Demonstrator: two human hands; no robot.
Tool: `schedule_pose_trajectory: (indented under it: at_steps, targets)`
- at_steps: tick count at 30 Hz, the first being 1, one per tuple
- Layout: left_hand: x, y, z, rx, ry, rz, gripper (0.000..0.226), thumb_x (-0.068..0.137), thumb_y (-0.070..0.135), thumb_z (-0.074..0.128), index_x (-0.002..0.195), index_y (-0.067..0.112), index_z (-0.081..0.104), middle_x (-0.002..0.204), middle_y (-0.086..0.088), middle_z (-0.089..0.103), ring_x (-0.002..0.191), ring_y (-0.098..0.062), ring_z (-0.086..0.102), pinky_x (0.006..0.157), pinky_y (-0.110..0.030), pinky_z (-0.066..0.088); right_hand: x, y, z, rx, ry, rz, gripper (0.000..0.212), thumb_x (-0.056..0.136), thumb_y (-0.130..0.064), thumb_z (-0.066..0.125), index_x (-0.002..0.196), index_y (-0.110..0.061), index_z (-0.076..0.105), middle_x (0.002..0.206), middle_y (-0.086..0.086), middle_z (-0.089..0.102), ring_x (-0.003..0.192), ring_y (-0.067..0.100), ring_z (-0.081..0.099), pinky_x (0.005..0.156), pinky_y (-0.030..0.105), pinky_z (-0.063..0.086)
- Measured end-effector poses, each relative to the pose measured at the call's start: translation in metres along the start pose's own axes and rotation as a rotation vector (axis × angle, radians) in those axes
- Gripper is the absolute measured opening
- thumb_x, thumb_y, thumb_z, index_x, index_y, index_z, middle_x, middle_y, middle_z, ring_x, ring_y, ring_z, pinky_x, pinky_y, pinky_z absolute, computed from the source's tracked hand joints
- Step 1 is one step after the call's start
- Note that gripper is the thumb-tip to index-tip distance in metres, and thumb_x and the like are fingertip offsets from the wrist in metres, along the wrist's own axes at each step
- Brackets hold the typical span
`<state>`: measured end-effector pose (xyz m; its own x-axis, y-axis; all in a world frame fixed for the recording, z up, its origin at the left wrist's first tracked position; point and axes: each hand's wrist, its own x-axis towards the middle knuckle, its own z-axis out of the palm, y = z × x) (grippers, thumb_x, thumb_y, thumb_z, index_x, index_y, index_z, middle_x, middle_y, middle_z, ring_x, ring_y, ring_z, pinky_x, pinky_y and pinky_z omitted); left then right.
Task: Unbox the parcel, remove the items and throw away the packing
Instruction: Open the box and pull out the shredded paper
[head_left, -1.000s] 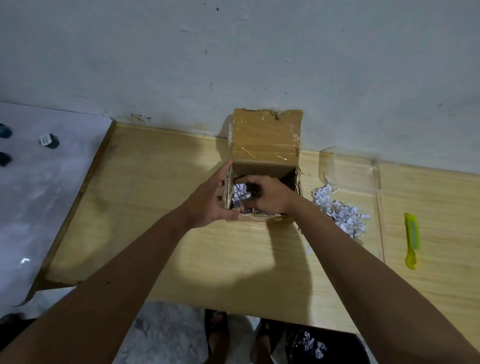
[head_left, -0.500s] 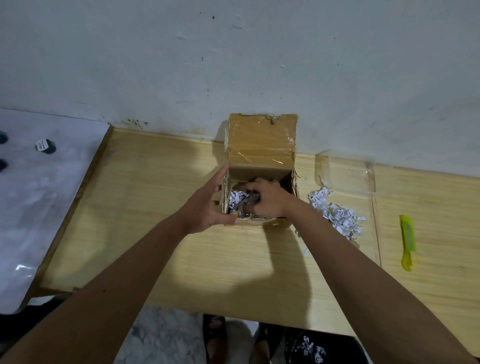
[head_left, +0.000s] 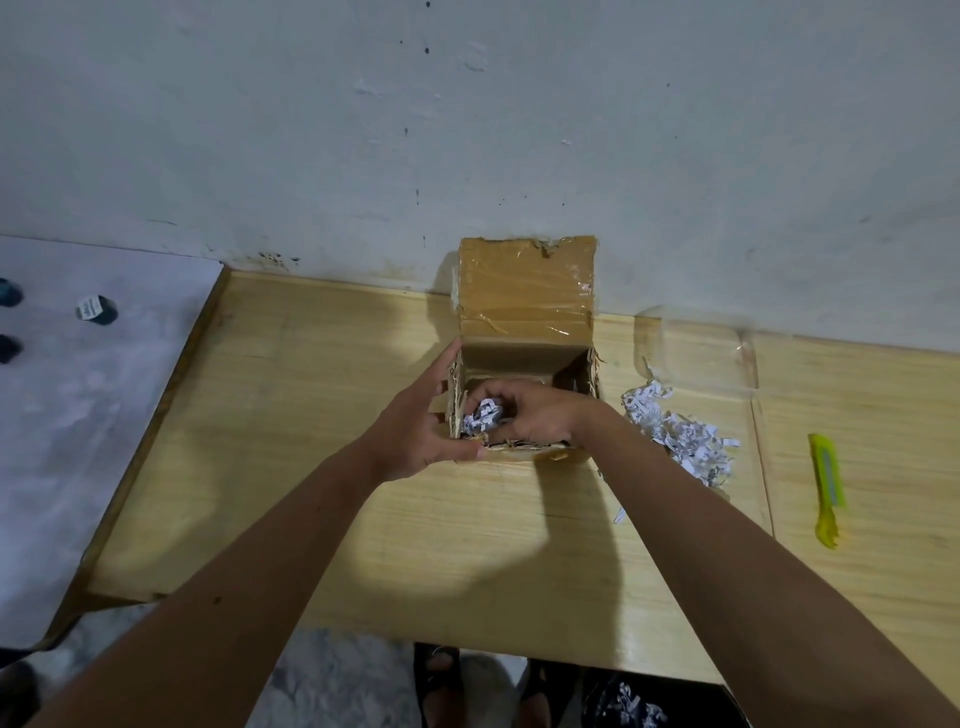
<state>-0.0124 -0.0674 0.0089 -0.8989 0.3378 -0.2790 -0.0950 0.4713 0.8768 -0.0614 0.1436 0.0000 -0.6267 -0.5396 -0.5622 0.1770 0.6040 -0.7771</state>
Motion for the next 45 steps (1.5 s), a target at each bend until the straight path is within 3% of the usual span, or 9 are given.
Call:
schedule_pose_trajectory:
  at_steps: [5,10,15,19,22,28,33,40,45]
  targets:
    - [-0.003,-0.002,0.001,-0.010,-0.005,0.018,0.132,0.071,0.019,0.095,0.163,0.044,0.005,0.169,0.015,0.018,0.153,-0.023,0.028,0.099,-0.023,0.049,0.008,0.004,0.007,-0.018,-0.034,0.018,0.036,0.088,-0.002,0.074,0.116,-0.024,0.068,0.121,0.016,0.070,0.100,0.028,0.067,0.099,0.043,0.054]
    - [-0.008,-0.003,0.002,-0.014,0.007,0.035,0.131,0.069,0.021,0.096,0.163,0.046,0.006,0.171,0.010,0.022,0.153,-0.023,0.030,0.105,-0.038,0.054,0.010,0.006,0.014,0.029,-0.039,-0.021,0.042,0.085,0.009,0.072,0.099,-0.030,0.071,0.113,0.018,0.074,0.094,0.022,0.065,0.097,0.047,0.053]
    - [-0.008,-0.002,0.003,-0.043,0.003,0.051,0.130,0.070,0.016,0.095,0.164,0.043,0.009,0.165,0.023,0.022,0.152,-0.019,0.030,0.105,-0.033,0.055,0.003,0.007,0.013,0.117,0.019,-0.011,0.030,0.084,0.007,0.076,0.108,-0.011,0.072,0.110,0.026,0.073,0.087,0.024,0.063,0.084,0.046,0.053]
    - [-0.007,-0.002,0.004,-0.016,0.029,0.058,0.127,0.070,0.010,0.095,0.165,0.033,0.013,0.142,0.043,0.034,0.132,0.004,0.048,0.087,-0.010,0.053,-0.014,-0.003,0.001,0.141,0.096,-0.017,0.024,0.085,-0.009,0.083,0.106,-0.005,0.072,0.085,0.013,0.071,0.070,0.010,0.061,0.074,0.033,0.050]
    - [-0.005,-0.005,0.004,0.001,0.065,0.093,0.124,0.067,0.003,0.095,0.162,0.030,0.020,0.129,0.059,0.041,0.120,0.027,0.047,0.081,-0.005,0.052,-0.033,-0.013,-0.015,0.212,0.223,-0.060,0.027,0.084,-0.016,0.084,0.105,-0.004,0.071,0.105,0.019,0.076,0.084,0.021,0.068,0.082,0.046,0.059]
    - [0.016,-0.009,-0.003,0.030,0.082,0.093,0.131,0.060,0.007,0.098,0.164,0.032,0.022,0.150,0.011,0.054,0.127,-0.002,0.060,0.092,-0.020,0.058,-0.088,-0.015,-0.048,0.370,0.403,-0.117,0.030,0.088,-0.006,0.079,0.116,0.002,0.069,0.110,0.019,0.077,0.090,0.018,0.073,0.082,0.025,0.060]
    - [0.023,-0.012,-0.005,-0.041,0.061,0.083,0.124,0.068,-0.007,0.090,0.163,0.035,0.022,0.149,0.012,0.050,0.110,0.029,0.053,0.081,-0.004,0.051,-0.140,0.020,-0.059,0.377,0.480,-0.093,0.024,0.088,-0.008,0.079,0.111,-0.002,0.071,0.090,0.003,0.076,0.080,0.012,0.071,0.075,0.023,0.056]
    - [0.013,-0.010,0.003,0.060,0.114,0.062,0.127,0.066,0.004,0.094,0.164,0.035,0.020,0.153,0.001,0.047,0.141,-0.022,0.049,0.114,-0.048,0.044,-0.187,0.082,-0.059,0.311,0.613,-0.003,0.020,0.086,-0.011,0.083,0.103,-0.012,0.073,0.084,0.000,0.074,0.071,0.009,0.068,0.071,0.026,0.056]
    - [0.000,0.006,0.014,0.242,0.204,0.032,0.124,0.062,0.042,0.088,0.161,0.044,0.014,0.168,-0.002,0.031,0.151,-0.028,0.035,0.121,-0.049,0.034,-0.194,0.105,-0.052,0.097,0.661,0.015,0.025,0.082,-0.026,0.086,0.104,-0.024,0.074,0.109,-0.008,0.074,0.080,0.015,0.069,0.080,0.037,0.058]
